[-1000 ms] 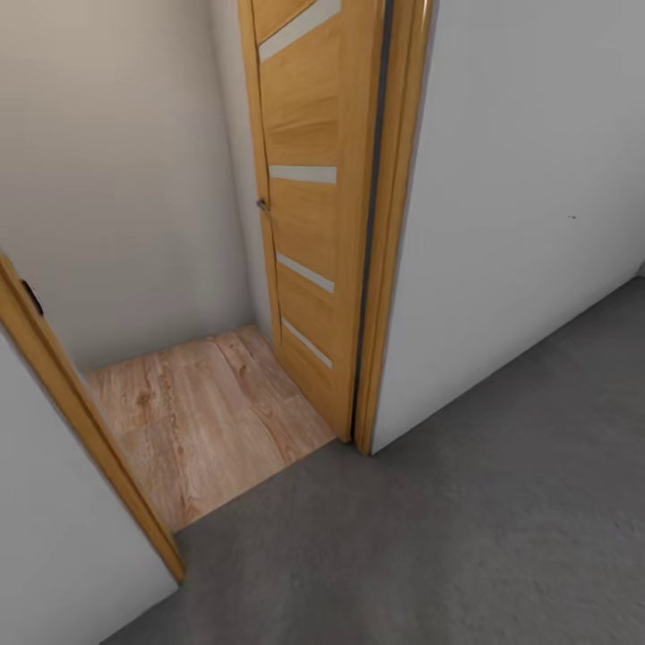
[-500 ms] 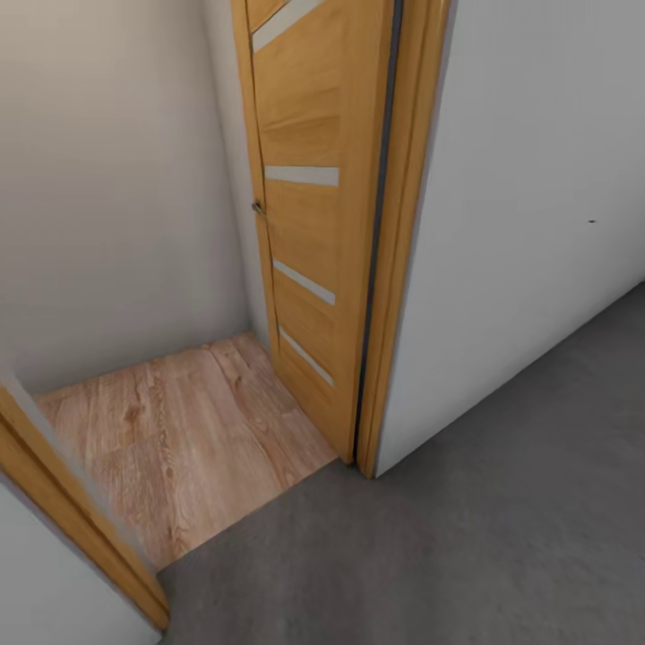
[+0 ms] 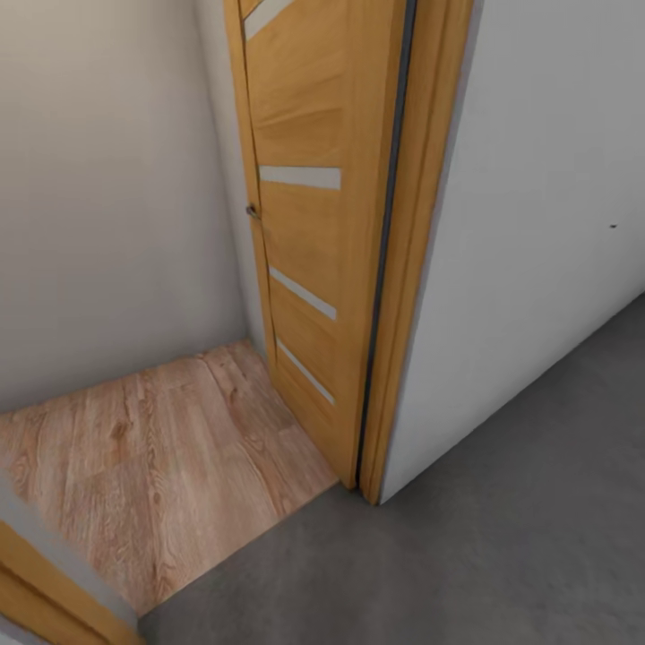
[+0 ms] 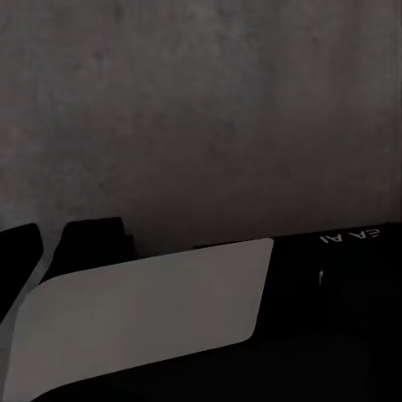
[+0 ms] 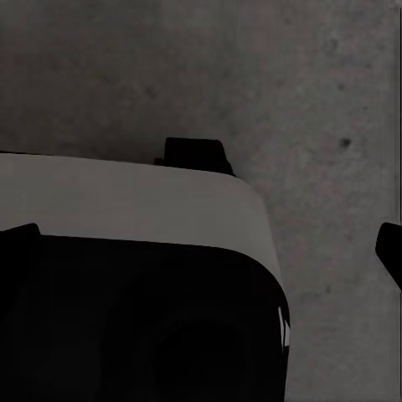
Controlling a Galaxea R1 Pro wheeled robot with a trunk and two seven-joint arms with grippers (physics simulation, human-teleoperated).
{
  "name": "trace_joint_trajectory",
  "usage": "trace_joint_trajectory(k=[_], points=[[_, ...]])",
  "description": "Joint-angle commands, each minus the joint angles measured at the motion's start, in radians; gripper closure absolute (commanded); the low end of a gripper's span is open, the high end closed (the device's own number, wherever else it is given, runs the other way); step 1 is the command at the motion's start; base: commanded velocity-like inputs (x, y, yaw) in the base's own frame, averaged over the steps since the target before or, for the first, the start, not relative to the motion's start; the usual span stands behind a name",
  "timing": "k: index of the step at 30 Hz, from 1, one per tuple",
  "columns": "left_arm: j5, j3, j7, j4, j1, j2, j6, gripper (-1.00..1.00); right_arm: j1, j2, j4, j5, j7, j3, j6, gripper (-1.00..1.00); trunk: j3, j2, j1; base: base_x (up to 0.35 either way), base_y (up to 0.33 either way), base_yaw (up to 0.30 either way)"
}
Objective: Move the two storage containers from the living room to the garage. In the garage, place one container on the floor and stack the other container on top of it (either order is fine).
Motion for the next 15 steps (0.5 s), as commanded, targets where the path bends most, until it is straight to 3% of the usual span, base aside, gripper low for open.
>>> trace_joint_trajectory(k=[1,15], points=[[0.004,-0.005,-0.002,0.001,-0.001,0.0,-0.004,-1.0,-0.001,0.001,0.003,-0.009,-0.001,0.008,-0.006,-1.0,-0.001,0.0,0.0,0.322,0.0,0.0],[0.004,-0.005,-0.002,0.001,-0.001,0.0,-0.004,-1.0,-0.001,0.002,0.003,-0.006,-0.001,0.01,-0.002,-1.0,-0.001,0.0,0.0,0.321,0.0,0.0]])
